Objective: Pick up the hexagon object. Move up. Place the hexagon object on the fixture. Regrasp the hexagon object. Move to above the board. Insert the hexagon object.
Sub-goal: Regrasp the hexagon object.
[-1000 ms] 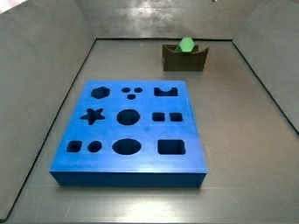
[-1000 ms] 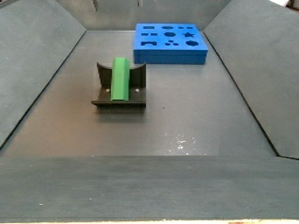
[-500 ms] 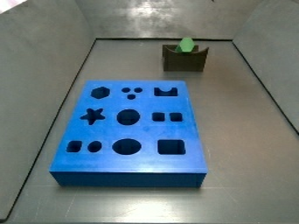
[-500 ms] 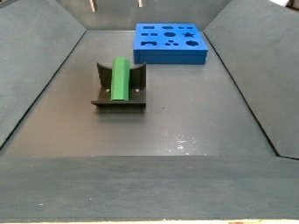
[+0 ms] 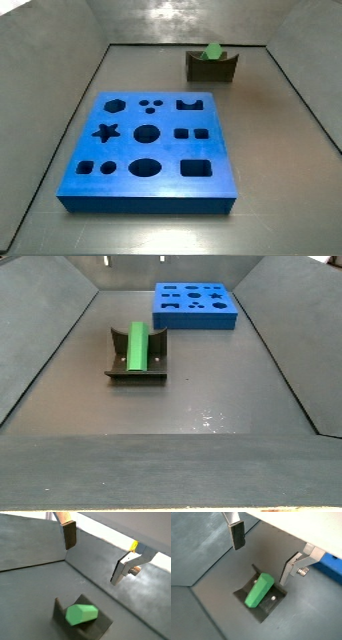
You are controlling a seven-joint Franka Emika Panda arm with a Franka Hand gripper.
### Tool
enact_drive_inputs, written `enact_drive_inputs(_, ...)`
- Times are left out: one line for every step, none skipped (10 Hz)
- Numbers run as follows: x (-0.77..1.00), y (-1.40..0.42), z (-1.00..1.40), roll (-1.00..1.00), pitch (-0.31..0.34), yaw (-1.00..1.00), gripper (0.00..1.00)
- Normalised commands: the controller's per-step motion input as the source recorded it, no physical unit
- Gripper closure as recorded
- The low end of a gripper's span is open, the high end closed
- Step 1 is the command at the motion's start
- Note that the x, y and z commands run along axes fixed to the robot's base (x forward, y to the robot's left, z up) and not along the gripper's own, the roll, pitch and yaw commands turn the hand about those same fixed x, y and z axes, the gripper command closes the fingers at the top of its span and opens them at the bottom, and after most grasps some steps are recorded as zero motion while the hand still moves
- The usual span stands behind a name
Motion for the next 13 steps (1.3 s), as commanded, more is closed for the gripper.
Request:
enact_drive_inputs(0.1,-0.04,-0.03,1.0,0.086,0.07,0.0)
enact_drive_inputs(0.11,-0.04,-0.03,1.0,0.108,0.08,0.0)
enact_drive_inputs(0.12,-0.05,-0.02,1.0,0.131,0.1,0.0)
enact_drive_inputs(0.12,-0.05,-0.03,1.0,0.155,0.12,0.0)
enact_drive_inputs(0.14,-0.05,-0.03,1.0,0.185,0.16,0.0)
enact_drive_inputs(0.15,-0.06,-0.03,0.92,0.193,0.19,0.0)
enact_drive_inputs(0.16,-0.06,-0.03,0.81,0.181,0.2,0.0)
enact_drive_inputs(0.19,-0.06,-0.03,0.52,0.141,0.22,0.0)
enact_drive_inputs(0.21,-0.05,-0.03,0.31,0.111,0.23,0.0)
enact_drive_inputs(0.21,-0.05,-0.02,0.23,0.081,0.23,0.0)
enact_drive_inputs(0.2,-0.05,-0.02,0.2,0.06,0.22,0.0)
enact_drive_inputs(0.17,-0.06,-0.03,0.19,0.029,0.21,0.0)
enact_drive_inputs(0.06,0.06,-1.0,0.2,-0.005,0.21,0.0)
